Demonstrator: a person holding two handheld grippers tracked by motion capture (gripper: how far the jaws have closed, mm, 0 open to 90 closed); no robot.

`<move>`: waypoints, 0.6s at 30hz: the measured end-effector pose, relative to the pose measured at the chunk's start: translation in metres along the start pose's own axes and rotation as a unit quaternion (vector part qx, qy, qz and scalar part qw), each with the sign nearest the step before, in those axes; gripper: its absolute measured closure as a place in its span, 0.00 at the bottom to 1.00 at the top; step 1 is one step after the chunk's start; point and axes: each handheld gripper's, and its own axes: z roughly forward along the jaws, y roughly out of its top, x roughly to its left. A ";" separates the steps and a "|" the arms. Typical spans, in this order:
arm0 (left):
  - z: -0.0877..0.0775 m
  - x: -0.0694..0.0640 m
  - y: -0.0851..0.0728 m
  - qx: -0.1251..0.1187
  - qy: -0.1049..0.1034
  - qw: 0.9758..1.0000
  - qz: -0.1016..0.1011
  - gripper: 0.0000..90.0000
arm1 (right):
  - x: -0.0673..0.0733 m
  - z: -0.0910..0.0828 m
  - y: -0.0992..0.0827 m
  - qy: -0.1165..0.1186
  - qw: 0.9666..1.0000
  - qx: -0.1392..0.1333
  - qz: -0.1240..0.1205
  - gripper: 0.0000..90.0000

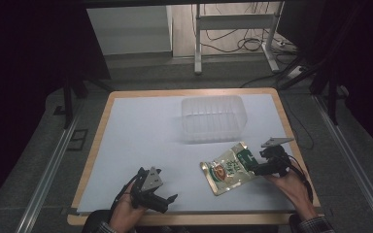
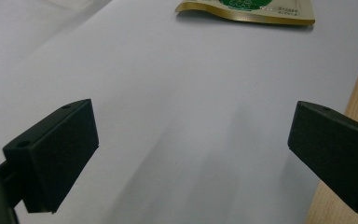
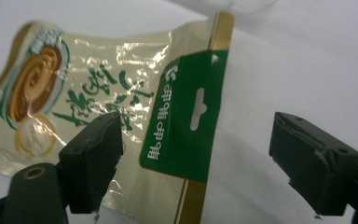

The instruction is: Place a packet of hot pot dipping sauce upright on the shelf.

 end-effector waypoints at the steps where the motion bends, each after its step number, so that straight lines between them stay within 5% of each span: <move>1: 0.000 0.000 0.000 0.000 0.000 1.000 0.000 0.02 | 0.000 0.002 0.000 0.002 1.000 0.003 0.001 0.23; 12: 0.000 -0.001 0.000 0.002 0.001 1.000 0.003 0.02 | -0.007 0.015 0.006 0.016 0.999 0.031 -0.004 0.37; 18: 0.001 -0.001 0.000 0.004 0.002 1.000 0.004 0.02 | 0.000 0.023 0.012 0.023 0.998 0.048 -0.024 0.52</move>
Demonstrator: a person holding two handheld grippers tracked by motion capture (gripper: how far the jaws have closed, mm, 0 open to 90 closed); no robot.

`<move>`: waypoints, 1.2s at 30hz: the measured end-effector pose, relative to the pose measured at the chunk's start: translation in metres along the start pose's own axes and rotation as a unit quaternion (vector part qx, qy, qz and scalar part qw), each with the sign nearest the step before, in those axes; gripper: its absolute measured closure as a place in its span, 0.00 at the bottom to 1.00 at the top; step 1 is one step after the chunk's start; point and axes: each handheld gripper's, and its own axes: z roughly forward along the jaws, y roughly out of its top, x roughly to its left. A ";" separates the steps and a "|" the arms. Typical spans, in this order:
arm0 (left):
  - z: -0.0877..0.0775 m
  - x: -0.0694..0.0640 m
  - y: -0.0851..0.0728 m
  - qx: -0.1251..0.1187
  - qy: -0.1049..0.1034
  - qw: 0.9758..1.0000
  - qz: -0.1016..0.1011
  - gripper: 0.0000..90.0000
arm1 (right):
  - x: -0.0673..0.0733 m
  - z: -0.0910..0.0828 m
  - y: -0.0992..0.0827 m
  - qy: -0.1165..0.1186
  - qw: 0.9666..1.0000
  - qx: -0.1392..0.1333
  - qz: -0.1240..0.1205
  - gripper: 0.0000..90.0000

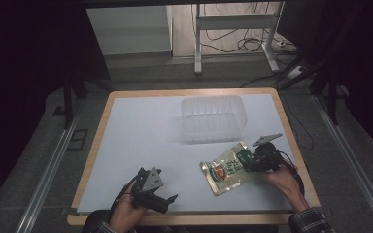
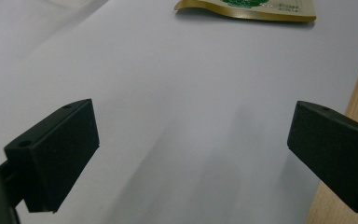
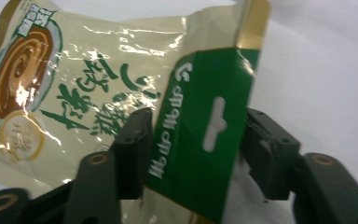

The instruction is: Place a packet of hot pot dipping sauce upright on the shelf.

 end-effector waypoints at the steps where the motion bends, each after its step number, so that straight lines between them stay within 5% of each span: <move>1: 0.000 0.000 0.000 0.001 0.001 1.000 0.001 0.02 | 0.003 0.001 0.003 -0.001 1.000 0.006 -0.006 0.59; 5: 0.001 -0.001 0.000 0.003 0.001 1.000 0.003 0.02 | 0.006 0.000 0.006 -0.002 1.000 0.002 -0.011 0.75; 10: 0.001 -0.001 0.000 0.003 0.002 1.000 0.004 0.02 | 0.010 0.004 0.008 0.026 1.000 0.013 -0.012 0.92; 13: 0.001 -0.001 0.000 0.003 0.002 1.000 0.003 0.02 | 0.014 0.003 0.010 0.020 1.000 0.009 -0.010 0.97; 25: 0.001 -0.001 0.000 0.004 0.003 1.000 0.004 0.02 | 0.009 -0.010 0.011 0.050 0.998 -0.019 0.046 0.99; 36: 0.001 0.000 0.000 0.004 0.004 1.000 0.002 0.02 | 0.012 -0.036 0.019 0.086 0.991 -0.050 0.089 0.99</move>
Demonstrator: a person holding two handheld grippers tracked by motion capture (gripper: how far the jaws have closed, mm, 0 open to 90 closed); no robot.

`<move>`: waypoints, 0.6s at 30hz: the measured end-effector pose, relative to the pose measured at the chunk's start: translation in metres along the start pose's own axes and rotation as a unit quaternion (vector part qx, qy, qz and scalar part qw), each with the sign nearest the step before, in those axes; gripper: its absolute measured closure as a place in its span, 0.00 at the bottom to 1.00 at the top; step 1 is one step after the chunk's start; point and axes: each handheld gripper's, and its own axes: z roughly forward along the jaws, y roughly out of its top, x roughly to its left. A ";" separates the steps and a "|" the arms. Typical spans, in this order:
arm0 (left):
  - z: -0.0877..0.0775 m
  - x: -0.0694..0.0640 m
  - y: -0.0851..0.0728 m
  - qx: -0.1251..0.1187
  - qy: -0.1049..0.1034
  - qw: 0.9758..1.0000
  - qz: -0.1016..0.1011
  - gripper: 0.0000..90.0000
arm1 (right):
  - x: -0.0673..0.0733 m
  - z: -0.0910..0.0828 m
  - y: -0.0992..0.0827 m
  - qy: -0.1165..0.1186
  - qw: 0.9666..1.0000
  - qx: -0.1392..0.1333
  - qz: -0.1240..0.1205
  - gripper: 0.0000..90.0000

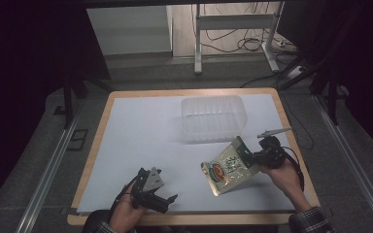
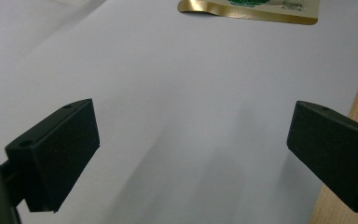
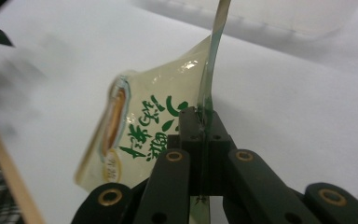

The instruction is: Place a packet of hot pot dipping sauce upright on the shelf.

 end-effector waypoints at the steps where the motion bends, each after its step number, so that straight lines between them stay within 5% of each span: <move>1: 0.000 0.000 0.000 0.000 0.000 1.000 0.000 0.02 | 0.001 -0.002 0.001 0.006 1.000 -0.002 0.004 0.99; 9: 0.000 0.000 0.000 0.000 0.002 1.000 0.001 0.02 | 0.010 -0.016 0.013 0.055 0.998 -0.028 0.021 0.99; 18: 0.000 -0.001 0.000 0.000 0.002 1.000 0.002 0.02 | 0.017 -0.029 0.025 0.080 0.995 -0.044 0.031 0.99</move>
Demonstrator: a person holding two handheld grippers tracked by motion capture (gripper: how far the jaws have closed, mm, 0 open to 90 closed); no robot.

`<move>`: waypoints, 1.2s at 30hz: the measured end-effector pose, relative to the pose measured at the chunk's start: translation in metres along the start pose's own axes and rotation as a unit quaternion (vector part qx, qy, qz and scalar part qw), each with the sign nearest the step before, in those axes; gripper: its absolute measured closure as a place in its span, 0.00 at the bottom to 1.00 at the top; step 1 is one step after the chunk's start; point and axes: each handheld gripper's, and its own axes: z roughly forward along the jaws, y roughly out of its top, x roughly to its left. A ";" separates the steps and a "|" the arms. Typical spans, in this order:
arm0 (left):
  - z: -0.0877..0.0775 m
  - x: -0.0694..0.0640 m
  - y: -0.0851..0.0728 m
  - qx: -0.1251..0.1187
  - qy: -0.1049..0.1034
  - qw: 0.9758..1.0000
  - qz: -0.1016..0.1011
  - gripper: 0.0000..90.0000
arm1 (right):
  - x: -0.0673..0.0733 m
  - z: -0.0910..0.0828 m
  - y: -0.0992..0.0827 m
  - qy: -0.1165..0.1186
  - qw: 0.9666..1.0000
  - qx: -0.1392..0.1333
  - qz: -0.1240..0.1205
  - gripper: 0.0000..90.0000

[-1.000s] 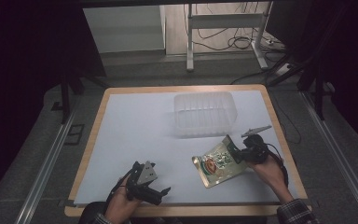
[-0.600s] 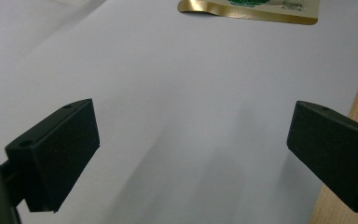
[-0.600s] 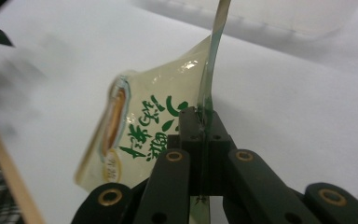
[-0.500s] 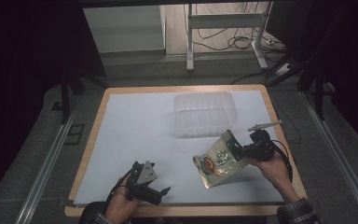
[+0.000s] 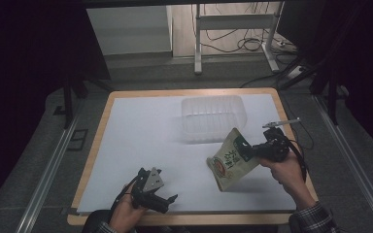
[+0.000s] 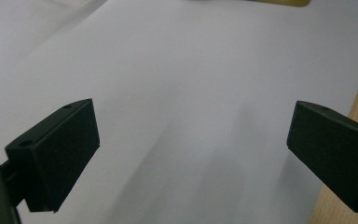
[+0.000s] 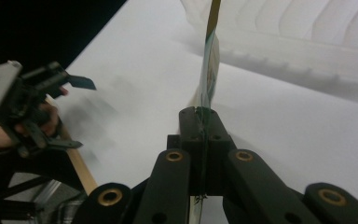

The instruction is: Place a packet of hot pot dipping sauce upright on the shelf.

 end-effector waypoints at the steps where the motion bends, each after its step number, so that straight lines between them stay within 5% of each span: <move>1: 0.000 0.000 0.000 0.000 0.000 1.000 0.000 0.02 | 0.000 0.000 0.000 0.000 1.000 0.000 0.000 0.99; 6: 0.000 0.000 0.000 -0.001 0.000 1.000 0.001 0.02 | 0.002 -0.007 0.006 0.014 1.000 -0.015 0.010 0.99; 36: -0.001 0.001 0.001 -0.006 0.000 1.000 -0.005 0.02 | -0.004 -0.044 0.034 0.004 0.997 -0.067 0.029 0.99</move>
